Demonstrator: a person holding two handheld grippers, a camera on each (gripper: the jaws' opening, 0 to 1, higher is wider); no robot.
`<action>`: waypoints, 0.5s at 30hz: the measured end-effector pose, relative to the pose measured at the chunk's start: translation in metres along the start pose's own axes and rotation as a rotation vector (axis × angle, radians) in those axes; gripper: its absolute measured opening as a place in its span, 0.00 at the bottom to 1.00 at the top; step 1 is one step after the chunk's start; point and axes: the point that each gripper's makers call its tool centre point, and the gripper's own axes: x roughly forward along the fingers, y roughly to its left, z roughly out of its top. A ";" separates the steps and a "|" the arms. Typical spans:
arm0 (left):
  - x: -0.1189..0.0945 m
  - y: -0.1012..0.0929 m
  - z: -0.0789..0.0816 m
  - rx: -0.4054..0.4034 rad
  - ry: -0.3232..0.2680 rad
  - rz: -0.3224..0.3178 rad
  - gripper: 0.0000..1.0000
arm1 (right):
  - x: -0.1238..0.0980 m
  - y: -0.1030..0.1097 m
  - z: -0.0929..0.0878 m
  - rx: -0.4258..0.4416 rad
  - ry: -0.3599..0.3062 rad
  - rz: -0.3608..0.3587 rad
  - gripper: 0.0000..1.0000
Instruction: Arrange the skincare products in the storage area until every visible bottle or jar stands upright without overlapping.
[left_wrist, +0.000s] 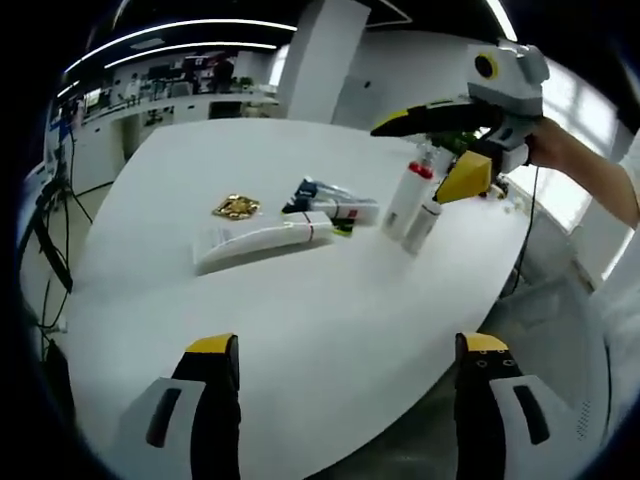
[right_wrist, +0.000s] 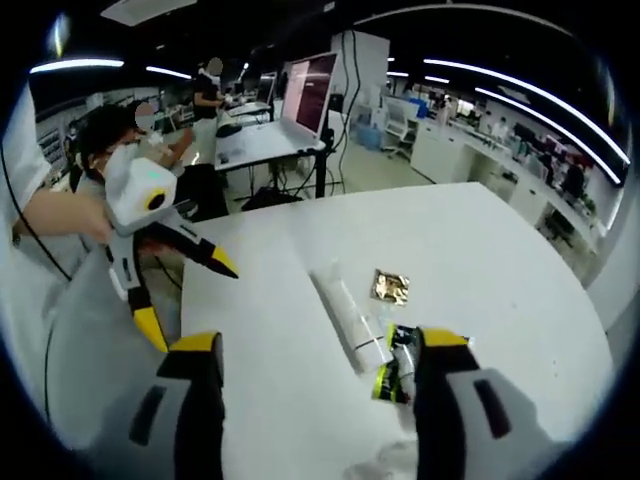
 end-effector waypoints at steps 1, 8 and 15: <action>-0.001 0.001 0.000 0.000 -0.002 0.002 0.87 | 0.003 0.000 0.001 -0.002 0.003 0.005 0.78; 0.000 0.002 0.002 0.000 -0.006 0.003 0.87 | 0.017 -0.002 0.016 0.018 -0.027 0.034 0.72; 0.001 -0.004 0.002 -0.002 -0.016 -0.019 0.89 | 0.036 0.000 0.018 0.014 -0.004 0.051 0.70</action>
